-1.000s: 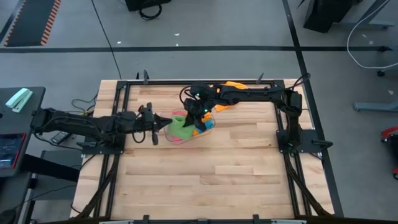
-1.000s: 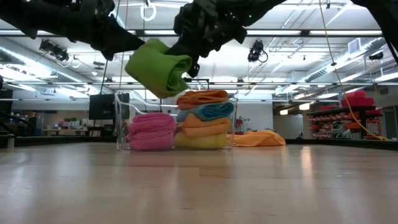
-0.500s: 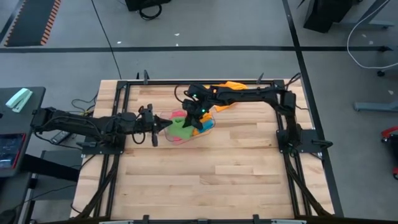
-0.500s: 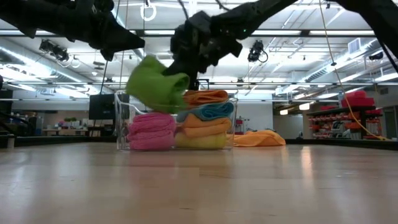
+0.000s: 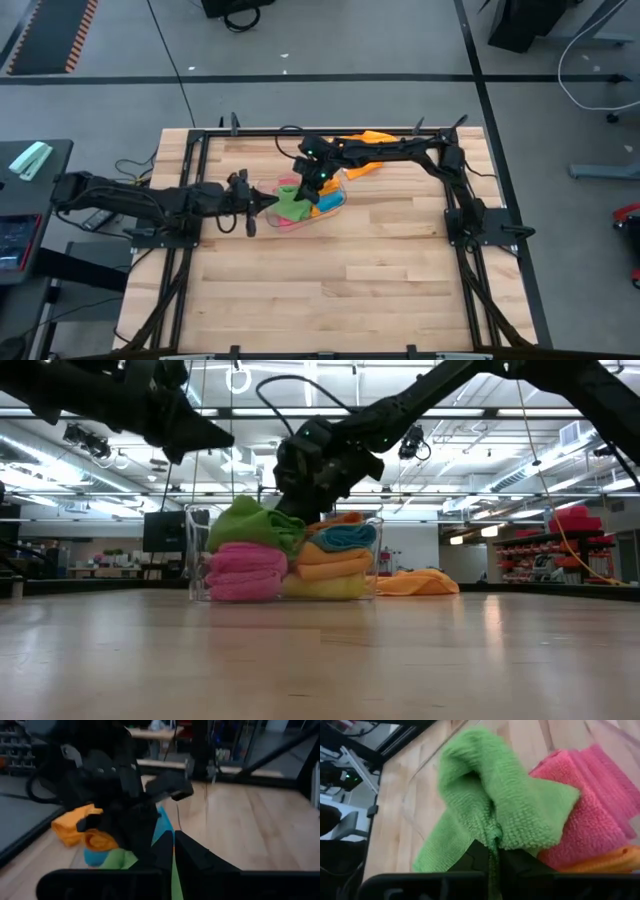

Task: Fold microfiber towels
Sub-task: Put the folded green microfiber cloth into the transparent bin

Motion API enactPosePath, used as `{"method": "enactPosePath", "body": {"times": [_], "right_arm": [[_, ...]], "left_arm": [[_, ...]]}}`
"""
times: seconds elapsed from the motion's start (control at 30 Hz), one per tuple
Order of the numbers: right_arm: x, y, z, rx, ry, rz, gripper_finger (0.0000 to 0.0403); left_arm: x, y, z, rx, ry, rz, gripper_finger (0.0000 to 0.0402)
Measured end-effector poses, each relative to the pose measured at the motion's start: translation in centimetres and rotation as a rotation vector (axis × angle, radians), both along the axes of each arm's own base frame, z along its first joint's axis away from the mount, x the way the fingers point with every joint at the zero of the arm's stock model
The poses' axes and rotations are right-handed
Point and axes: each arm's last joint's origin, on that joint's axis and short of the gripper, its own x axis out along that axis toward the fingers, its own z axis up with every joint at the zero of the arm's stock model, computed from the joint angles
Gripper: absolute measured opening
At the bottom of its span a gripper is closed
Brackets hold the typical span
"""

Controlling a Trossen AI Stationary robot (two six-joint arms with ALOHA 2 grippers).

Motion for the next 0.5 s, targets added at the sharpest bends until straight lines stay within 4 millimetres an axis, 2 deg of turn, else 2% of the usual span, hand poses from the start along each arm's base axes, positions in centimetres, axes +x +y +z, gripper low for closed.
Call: {"method": "enactPosePath", "body": {"times": [0.23,0.5], "right_arm": [[0.3,0.2,-0.1,-0.043,0.01,-0.05,0.0045],[0.3,0.2,0.2,-0.033,-0.018,-0.018,0.0113]], "left_arm": [[1.6,0.3,-2.3,0.005,0.121,0.016,0.0029],[2.8,2.3,-4.7,0.074,0.245,0.155,0.0014]]}}
